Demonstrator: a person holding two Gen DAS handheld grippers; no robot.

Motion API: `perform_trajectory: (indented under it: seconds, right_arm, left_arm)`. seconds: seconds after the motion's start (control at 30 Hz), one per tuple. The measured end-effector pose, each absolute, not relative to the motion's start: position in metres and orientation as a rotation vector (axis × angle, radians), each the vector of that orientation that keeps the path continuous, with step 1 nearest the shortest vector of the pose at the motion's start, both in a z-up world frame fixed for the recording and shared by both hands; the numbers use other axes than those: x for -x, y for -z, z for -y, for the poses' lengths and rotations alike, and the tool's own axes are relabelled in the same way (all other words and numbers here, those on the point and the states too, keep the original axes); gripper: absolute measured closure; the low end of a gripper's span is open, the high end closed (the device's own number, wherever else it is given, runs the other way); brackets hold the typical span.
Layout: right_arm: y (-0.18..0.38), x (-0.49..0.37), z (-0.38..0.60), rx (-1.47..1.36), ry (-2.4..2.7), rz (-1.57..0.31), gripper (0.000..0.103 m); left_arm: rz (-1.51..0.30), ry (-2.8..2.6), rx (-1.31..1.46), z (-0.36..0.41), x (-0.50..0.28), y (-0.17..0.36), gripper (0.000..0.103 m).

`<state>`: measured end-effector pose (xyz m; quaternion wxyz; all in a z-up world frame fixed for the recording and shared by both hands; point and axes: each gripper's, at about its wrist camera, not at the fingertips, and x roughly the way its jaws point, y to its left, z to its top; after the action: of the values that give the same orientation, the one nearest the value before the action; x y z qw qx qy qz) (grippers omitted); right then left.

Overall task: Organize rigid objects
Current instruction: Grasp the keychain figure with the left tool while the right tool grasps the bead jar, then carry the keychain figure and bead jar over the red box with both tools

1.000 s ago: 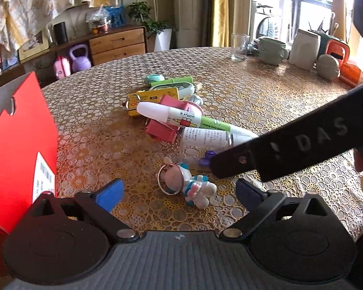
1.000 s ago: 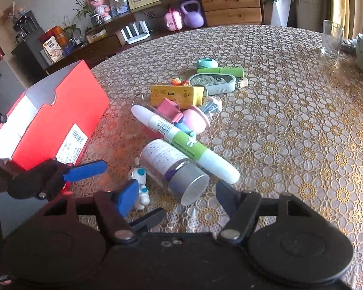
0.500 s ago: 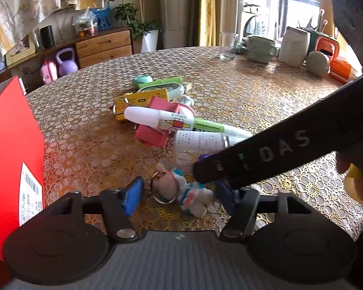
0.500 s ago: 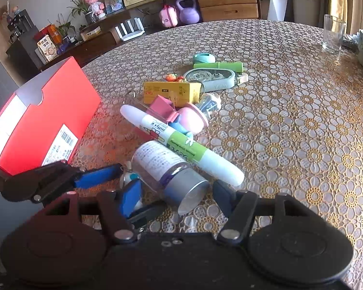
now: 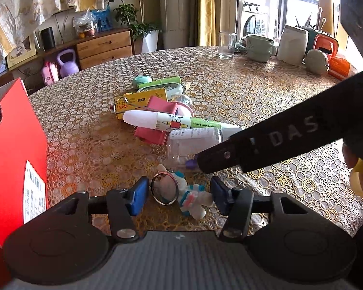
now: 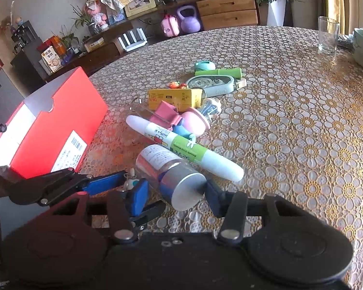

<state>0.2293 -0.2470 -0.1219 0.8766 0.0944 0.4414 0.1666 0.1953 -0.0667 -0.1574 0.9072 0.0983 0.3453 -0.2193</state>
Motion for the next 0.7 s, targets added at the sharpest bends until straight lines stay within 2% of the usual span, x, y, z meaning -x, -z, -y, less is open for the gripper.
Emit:
perform_trajectory:
  seconds: [0.7]
  right_arm:
    - [0.072,-0.187,0.249,-0.172,-0.370,-0.777,0.057]
  left_arm:
    - [-0.727,0.390,-0.119,0.043,-0.164,0.116,0.048]
